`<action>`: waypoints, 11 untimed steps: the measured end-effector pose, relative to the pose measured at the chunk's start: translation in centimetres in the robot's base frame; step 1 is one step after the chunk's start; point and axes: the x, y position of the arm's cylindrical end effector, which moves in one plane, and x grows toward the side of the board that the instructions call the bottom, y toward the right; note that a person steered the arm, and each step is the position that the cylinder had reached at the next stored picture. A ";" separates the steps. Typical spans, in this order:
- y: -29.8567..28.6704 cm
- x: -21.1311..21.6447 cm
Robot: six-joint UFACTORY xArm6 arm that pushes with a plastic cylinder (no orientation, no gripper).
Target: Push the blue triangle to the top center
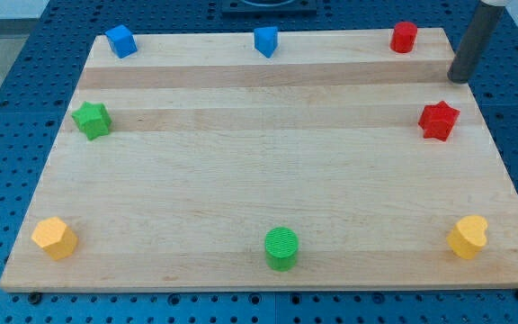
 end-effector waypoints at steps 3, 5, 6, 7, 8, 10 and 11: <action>-3.6 -0.2; -16.4 -0.4; -22.1 -0.5; -27.0 -0.8; -34.1 -2.6; -37.5 -12.1; -34.7 -12.0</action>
